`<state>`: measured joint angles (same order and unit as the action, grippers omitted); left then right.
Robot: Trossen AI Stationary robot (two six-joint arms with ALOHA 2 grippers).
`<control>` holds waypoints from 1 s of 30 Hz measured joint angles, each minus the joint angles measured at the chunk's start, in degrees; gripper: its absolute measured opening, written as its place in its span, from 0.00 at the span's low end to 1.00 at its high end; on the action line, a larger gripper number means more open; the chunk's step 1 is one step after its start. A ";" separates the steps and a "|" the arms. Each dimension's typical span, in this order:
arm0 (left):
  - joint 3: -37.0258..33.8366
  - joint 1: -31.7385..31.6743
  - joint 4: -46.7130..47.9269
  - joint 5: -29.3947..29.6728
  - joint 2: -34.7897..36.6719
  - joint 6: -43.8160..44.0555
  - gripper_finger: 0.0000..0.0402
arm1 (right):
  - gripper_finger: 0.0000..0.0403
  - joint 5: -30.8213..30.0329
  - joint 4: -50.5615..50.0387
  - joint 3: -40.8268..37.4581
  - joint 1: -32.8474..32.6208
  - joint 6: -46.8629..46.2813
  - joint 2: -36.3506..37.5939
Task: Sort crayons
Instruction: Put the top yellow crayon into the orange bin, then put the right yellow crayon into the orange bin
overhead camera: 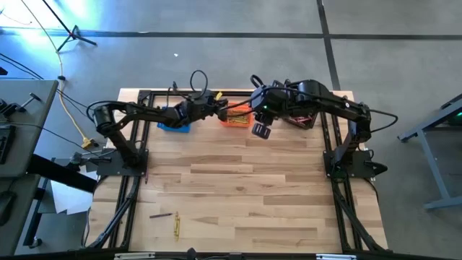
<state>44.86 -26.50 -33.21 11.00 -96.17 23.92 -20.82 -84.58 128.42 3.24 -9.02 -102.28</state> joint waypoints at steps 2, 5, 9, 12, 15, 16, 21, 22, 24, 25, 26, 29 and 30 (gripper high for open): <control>0.00 0.31 -0.11 -0.28 -0.19 -0.02 0.04 | 0.24 -0.02 -0.02 0.00 0.25 0.00 0.00; 0.00 0.91 -0.13 -0.36 -0.19 -0.04 0.07 | 0.24 -0.02 -0.02 0.00 0.70 0.00 0.00; 0.00 1.34 -0.19 -0.46 -0.19 -0.41 0.14 | 0.24 -0.02 -0.02 0.00 1.31 0.16 0.00; 0.00 1.48 -0.26 -0.56 -0.19 -0.68 0.18 | 0.24 -0.02 -0.02 0.00 1.67 0.44 0.00; 0.00 1.48 -1.65 -0.53 -0.19 -0.61 0.22 | 0.24 -0.04 -0.02 0.00 1.67 0.46 0.00; 0.00 1.48 -2.30 -0.53 -0.19 -0.46 0.23 | 0.24 -0.04 -0.02 0.00 1.67 0.46 0.00; 1.07 1.39 -4.93 -11.47 0.74 4.81 0.26 | 0.24 -0.04 -0.63 0.00 1.65 0.46 0.00; 1.38 1.39 -4.80 -17.15 1.19 6.55 0.26 | 0.24 -0.02 -1.17 0.00 1.65 0.48 0.00; 2.30 1.63 -4.54 -29.31 1.77 11.47 0.25 | 0.24 -0.04 -2.45 0.00 1.65 0.48 0.00; 2.90 2.27 -4.87 -35.62 1.77 14.54 0.25 | 0.24 -0.05 -2.93 0.00 1.65 0.50 0.00; 3.28 3.07 -4.83 -41.93 1.84 17.66 0.24 | 0.24 -0.03 -3.35 0.00 1.65 0.86 0.00; 4.44 7.61 -4.46 -56.35 1.78 26.31 0.23 | 0.24 -0.03 -3.47 0.00 1.65 2.70 0.00; 4.58 9.68 -4.50 -59.07 1.78 28.35 0.22 | 0.24 -0.04 -3.47 0.00 1.65 3.23 0.00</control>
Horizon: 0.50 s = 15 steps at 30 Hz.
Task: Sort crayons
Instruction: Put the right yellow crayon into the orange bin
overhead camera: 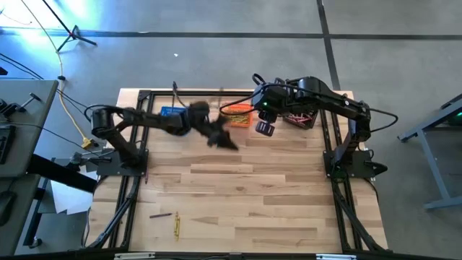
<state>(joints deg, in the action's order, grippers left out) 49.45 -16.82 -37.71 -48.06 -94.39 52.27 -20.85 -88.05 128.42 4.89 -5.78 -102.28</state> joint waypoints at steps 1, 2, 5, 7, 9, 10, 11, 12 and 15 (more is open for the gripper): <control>0.01 2.25 0.07 -1.85 0.00 1.72 0.22 | 0.24 0.01 0.00 0.00 0.00 0.42 0.00; -0.01 4.35 0.31 -3.32 0.00 3.41 0.22 | 0.24 -0.01 -0.02 0.00 0.00 0.77 0.00; -0.02 10.14 0.88 -7.06 0.00 7.80 0.21 | 0.24 0.05 -0.02 0.00 0.00 1.88 0.00; -0.02 13.90 3.37 -7.60 0.00 10.19 0.21 | 0.24 0.17 -0.13 0.00 0.00 3.13 0.00; -0.02 17.68 6.77 -7.24 0.00 12.36 0.21 | 0.24 0.35 -0.81 0.00 0.00 4.23 0.00; -0.02 19.63 8.86 -6.61 0.00 13.51 0.21 | 0.24 0.36 -1.35 0.00 0.00 4.60 0.00; -0.02 21.66 11.36 -5.70 0.00 14.66 0.21 | 0.24 0.36 -1.89 0.00 0.00 4.76 0.00; -0.02 23.68 14.09 -4.61 0.00 15.51 0.21 | 0.24 0.36 -2.09 0.00 0.00 4.83 0.00; -0.02 29.53 22.55 0.81 0.00 17.84 0.21 | 0.24 0.39 -1.99 0.00 0.00 6.36 0.00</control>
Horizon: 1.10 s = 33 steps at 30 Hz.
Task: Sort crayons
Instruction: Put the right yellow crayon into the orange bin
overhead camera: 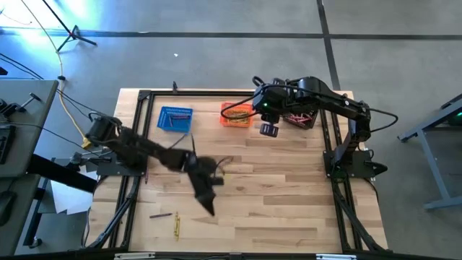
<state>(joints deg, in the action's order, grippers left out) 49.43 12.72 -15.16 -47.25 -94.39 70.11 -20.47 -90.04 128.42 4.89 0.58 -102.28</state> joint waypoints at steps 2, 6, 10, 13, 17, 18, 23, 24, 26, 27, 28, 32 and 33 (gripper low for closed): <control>0.00 3.36 6.09 4.74 0.00 2.49 0.21 | 0.24 0.00 -0.02 0.00 0.00 1.08 0.00; -0.04 10.20 14.98 16.37 -0.04 12.32 0.21 | 0.24 0.04 0.00 0.00 0.00 2.95 0.00; -0.07 16.66 16.44 25.36 -0.04 25.54 0.21 | 0.24 0.09 0.00 0.00 0.00 4.04 0.00; -0.07 21.23 15.37 31.03 -0.04 36.24 0.21 | 0.24 0.11 0.02 0.00 0.00 4.83 0.00; -0.02 26.88 14.94 37.40 -0.04 50.36 0.21 | 0.24 0.11 0.30 0.00 0.00 5.05 0.00; -0.02 28.18 14.89 38.61 -0.04 53.69 0.21 | 0.24 0.11 0.28 0.00 0.00 5.05 0.00; 1.77 33.81 19.34 39.88 -0.04 63.57 0.21 | 0.24 0.11 0.41 0.00 0.00 5.89 0.00; 2.31 34.41 21.11 39.09 -0.04 63.84 0.21 | 0.24 0.11 0.56 0.00 0.00 5.90 0.00; 3.50 35.06 25.53 38.21 -0.04 64.23 0.21 | 0.24 0.11 0.85 0.00 0.00 5.90 0.00; 4.08 35.09 27.71 38.44 -0.04 64.17 0.21 | 0.24 0.11 1.03 0.00 0.00 5.90 0.00; 4.66 35.09 29.63 38.88 -0.04 63.95 0.21 | 0.24 0.11 1.22 0.00 0.00 5.90 0.00; 5.27 35.04 35.05 39.23 -0.06 63.81 0.21 | 0.24 0.11 1.60 0.00 0.00 5.89 0.00; 5.27 35.15 35.51 39.22 -0.07 63.81 0.21 | 0.24 0.11 1.59 0.00 0.00 5.80 0.00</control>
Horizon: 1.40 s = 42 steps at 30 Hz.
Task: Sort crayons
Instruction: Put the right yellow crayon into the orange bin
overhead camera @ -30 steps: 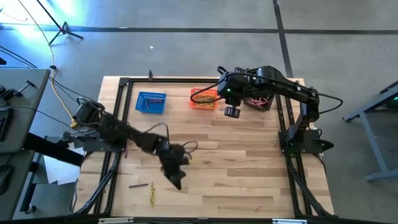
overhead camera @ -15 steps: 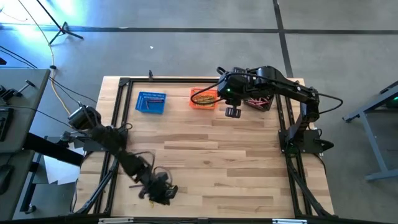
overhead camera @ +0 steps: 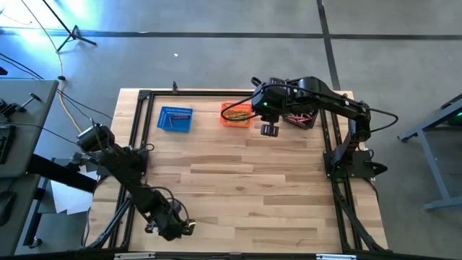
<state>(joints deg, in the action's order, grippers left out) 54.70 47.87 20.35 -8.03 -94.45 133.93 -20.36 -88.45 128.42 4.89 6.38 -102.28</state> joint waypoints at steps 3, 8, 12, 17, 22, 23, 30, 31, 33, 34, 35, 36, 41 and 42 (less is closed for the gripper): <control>0.04 0.37 0.31 -0.32 -1.23 0.02 0.21 | 0.24 0.00 -0.01 0.00 0.00 -0.38 0.00; 0.11 0.95 -4.07 -1.01 -4.71 0.35 0.21 | 0.24 0.00 -0.02 0.00 0.00 -0.51 0.00; 1.00 1.29 -5.60 -2.78 -8.06 0.19 0.21 | 0.24 0.00 0.00 0.00 0.00 -0.51 0.00; 3.60 2.00 -5.39 -5.02 -11.91 0.61 0.21 | 0.24 0.00 0.73 0.00 0.00 -0.44 0.00; 6.14 2.06 -4.56 -4.81 -13.56 0.55 0.21 | 0.24 2.79 2.69 0.00 0.07 0.12 0.00; 6.41 2.09 -3.30 -4.81 -13.64 0.55 0.21 | 0.24 3.64 3.15 0.00 0.11 0.33 0.00; 6.91 1.38 3.91 -5.44 -13.31 0.58 0.21 | 0.24 7.57 4.30 0.00 0.33 1.60 0.00; 6.91 1.24 3.96 -5.44 -13.31 0.52 0.21 | 0.24 7.57 4.29 0.00 0.35 1.61 0.00; 6.91 1.09 4.22 -5.42 -13.31 0.37 0.21 | 0.24 7.58 4.27 0.00 0.35 1.61 0.00; 6.93 0.99 4.65 -5.44 -13.31 0.39 0.21 | 0.24 7.58 4.24 0.00 0.35 1.61 0.00; 6.95 0.95 5.14 -5.44 -13.31 0.37 0.21 | 0.24 7.58 4.20 0.00 0.35 1.61 0.00; 6.95 0.93 5.50 -5.42 -13.29 0.37 0.21 | 0.24 7.58 4.18 0.00 0.35 1.61 0.00; 7.02 0.52 7.64 -4.89 -13.25 0.22 0.21 | 0.24 7.62 4.02 0.00 0.35 1.64 0.00; 7.02 0.39 7.80 -4.63 -13.25 -0.07 0.21 | 0.24 7.72 4.02 0.00 0.35 1.64 0.00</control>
<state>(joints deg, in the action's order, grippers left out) 61.71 48.26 28.16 -12.66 -107.70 133.86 -12.64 -84.42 128.42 5.23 8.01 -102.28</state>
